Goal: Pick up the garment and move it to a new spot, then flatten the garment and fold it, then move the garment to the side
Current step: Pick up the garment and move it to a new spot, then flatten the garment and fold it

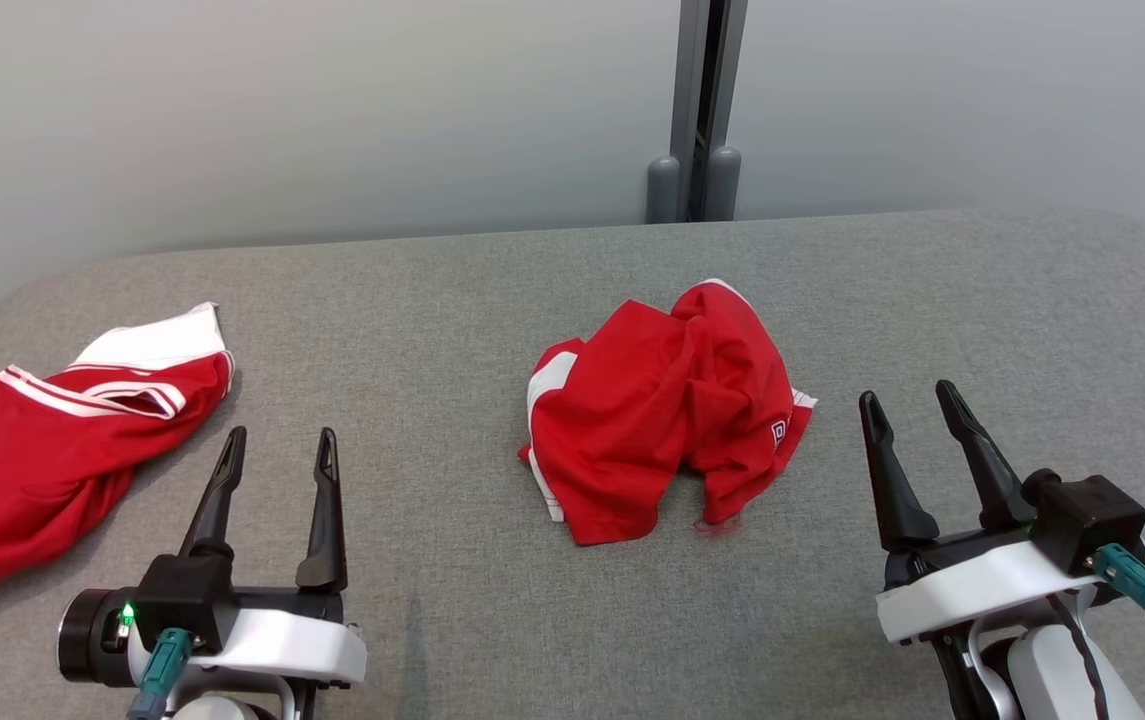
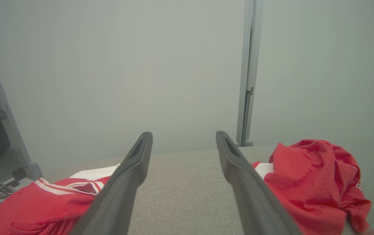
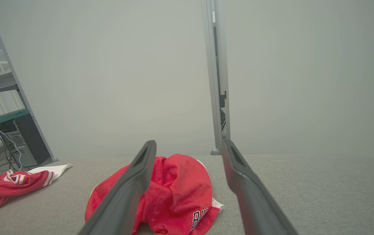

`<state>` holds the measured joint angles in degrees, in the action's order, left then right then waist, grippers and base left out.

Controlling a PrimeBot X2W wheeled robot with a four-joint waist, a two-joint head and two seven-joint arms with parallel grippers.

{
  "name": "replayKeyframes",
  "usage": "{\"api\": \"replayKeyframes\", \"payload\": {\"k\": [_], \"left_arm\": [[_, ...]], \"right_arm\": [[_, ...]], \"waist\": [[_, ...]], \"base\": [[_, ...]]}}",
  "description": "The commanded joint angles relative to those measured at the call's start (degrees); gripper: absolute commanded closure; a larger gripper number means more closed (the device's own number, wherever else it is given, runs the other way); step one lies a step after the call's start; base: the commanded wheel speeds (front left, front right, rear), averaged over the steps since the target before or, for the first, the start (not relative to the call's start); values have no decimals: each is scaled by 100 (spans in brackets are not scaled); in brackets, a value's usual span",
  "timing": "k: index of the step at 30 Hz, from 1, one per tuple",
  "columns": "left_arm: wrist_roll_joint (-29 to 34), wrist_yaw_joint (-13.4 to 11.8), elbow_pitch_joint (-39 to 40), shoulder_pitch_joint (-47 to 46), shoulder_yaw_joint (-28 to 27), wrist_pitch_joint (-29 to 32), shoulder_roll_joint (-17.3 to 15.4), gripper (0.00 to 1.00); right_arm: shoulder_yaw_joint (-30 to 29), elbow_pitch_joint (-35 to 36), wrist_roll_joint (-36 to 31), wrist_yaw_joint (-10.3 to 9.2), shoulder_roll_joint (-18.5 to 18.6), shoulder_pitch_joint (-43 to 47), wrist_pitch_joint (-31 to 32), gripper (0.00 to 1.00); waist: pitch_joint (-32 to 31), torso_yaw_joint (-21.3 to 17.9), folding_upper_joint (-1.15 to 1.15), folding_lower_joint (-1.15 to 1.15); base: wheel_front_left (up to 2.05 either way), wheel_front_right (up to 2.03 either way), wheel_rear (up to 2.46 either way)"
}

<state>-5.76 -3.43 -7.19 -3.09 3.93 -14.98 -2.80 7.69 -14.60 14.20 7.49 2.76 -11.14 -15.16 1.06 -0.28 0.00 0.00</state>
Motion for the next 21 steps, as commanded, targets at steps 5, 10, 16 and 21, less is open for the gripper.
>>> {"api": "replayKeyframes", "payload": {"k": [5, 10, 16, 21], "left_arm": [[-30, -2, -49, -28, 22, -15, -17, 0], [-39, 11, -59, -40, 52, -15, -18, 0], [-18, 31, -117, -47, 151, -15, -18, 0], [-50, 34, -164, -133, 359, -15, -19, 0]], "right_arm": [[-12, 12, 25, 1, 26, 48, -10, 0], [-15, 29, 29, 1, 26, 67, -10, 0], [14, -81, -5, 1, 26, 54, -10, 0], [155, -635, -5, 1, 27, -85, -10, 0]], "waist": [[-10, -7, 0, 0], [3, 17, 0, 0], [32, 78, 0, 0], [147, 261, 0, 0]], "base": [[0, 0, 0], [0, 0, 0], [0, 0, 0], [0, 0, 0]]}}
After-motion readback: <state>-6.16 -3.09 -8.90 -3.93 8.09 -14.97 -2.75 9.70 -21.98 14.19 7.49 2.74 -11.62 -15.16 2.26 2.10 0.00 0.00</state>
